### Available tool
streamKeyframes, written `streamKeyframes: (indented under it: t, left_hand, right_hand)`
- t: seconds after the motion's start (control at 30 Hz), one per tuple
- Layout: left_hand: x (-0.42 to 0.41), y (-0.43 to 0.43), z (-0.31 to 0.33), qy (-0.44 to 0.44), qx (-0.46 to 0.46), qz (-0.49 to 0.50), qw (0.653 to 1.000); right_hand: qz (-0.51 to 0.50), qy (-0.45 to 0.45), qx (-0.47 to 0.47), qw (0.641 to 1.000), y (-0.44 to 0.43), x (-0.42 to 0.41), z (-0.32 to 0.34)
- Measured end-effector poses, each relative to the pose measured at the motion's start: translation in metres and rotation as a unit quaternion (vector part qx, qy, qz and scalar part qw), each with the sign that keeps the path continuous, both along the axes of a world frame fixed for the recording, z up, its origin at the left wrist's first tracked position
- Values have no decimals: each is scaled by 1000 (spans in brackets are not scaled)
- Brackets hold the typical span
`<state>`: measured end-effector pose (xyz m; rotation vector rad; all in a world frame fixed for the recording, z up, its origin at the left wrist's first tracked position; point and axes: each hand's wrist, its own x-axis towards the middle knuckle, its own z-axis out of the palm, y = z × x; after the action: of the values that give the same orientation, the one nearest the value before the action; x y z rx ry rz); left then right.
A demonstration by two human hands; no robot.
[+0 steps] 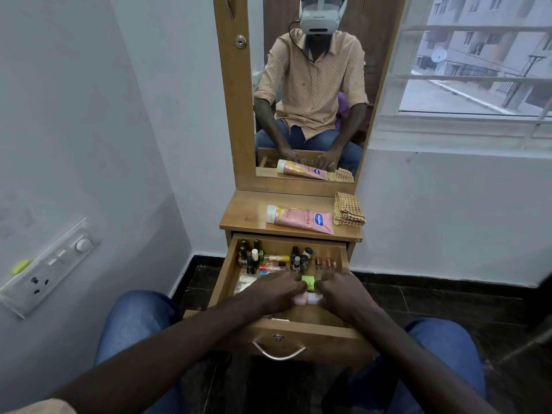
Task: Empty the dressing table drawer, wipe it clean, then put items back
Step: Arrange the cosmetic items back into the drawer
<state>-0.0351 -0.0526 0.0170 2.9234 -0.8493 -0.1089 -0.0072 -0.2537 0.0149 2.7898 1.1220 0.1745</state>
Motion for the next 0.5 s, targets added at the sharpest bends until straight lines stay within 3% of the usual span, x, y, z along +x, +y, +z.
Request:
streamKeyframes:
  t: [0.5]
  left_hand:
    - [0,17,1,-20,0,2,1000]
  right_hand:
    - [0,13,17,1000,-4,2,0]
